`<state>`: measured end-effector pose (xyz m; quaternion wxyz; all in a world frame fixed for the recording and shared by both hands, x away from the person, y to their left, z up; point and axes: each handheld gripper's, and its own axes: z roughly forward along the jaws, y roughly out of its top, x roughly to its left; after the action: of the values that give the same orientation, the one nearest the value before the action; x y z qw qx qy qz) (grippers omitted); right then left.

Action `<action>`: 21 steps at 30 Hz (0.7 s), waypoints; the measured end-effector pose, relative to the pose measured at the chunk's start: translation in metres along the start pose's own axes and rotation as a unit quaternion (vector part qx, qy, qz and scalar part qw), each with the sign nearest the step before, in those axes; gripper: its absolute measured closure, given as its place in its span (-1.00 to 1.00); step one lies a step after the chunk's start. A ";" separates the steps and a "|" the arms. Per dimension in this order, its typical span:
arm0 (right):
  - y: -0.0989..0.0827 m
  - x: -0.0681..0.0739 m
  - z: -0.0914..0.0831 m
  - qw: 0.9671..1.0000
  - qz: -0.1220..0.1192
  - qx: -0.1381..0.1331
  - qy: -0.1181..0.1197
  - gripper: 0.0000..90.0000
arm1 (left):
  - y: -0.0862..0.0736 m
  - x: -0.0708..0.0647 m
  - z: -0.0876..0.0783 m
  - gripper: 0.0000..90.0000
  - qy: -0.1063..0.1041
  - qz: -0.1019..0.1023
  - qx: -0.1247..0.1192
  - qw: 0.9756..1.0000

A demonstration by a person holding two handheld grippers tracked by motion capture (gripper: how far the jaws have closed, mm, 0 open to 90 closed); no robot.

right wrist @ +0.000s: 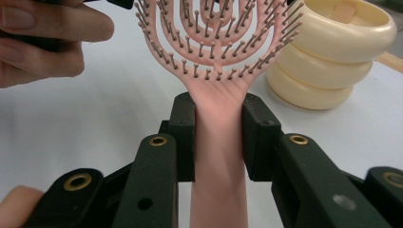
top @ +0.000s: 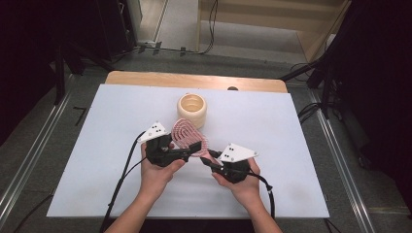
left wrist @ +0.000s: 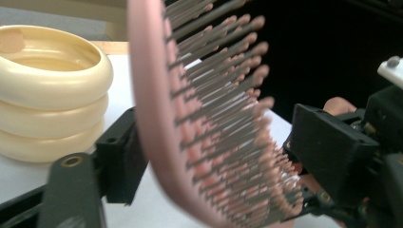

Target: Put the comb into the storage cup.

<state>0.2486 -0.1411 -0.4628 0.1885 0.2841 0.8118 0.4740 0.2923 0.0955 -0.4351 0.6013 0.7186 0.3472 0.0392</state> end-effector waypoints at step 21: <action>0.001 0.008 0.005 1.000 -0.004 -0.012 -0.014 0.50 | 0.004 0.002 0.001 0.12 0.001 -0.040 -0.001 0.999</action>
<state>0.2456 -0.1318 -0.4649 0.2051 0.2853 0.8043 0.4793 0.2959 0.0957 -0.4320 0.6027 0.7036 0.3761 0.0159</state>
